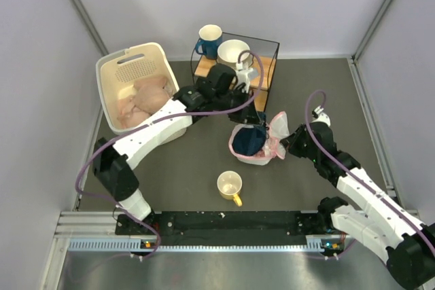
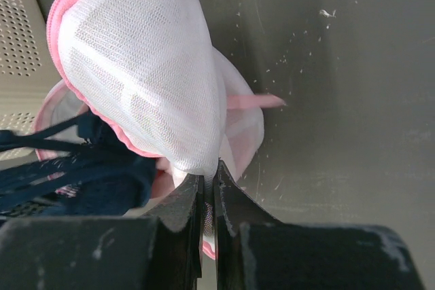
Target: Unzip the laundry bag and remove the bra
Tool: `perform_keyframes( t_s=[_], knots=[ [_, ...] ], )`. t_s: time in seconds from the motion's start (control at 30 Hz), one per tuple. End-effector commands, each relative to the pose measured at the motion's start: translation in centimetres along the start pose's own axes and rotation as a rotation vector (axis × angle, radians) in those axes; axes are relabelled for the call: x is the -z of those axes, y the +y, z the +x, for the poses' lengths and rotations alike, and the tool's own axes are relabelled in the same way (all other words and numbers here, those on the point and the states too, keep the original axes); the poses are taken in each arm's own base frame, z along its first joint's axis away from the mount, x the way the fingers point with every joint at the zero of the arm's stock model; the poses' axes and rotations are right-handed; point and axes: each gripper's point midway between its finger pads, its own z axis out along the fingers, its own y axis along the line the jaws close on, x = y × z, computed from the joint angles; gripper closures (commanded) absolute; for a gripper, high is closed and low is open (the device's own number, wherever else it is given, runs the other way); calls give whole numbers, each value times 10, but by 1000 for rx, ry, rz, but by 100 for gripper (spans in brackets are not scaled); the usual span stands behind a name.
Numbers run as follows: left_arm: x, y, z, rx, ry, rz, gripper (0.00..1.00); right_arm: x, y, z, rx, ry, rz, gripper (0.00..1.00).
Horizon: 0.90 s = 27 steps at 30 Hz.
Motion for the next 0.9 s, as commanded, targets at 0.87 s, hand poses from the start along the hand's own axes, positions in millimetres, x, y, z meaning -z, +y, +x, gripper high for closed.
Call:
perform_keyframes(
  t_s=[0.87],
  knots=[
    [299, -49, -173, -151, -881, -184, 100, 3, 7, -14, -17, -38, -8, 100]
  ],
)
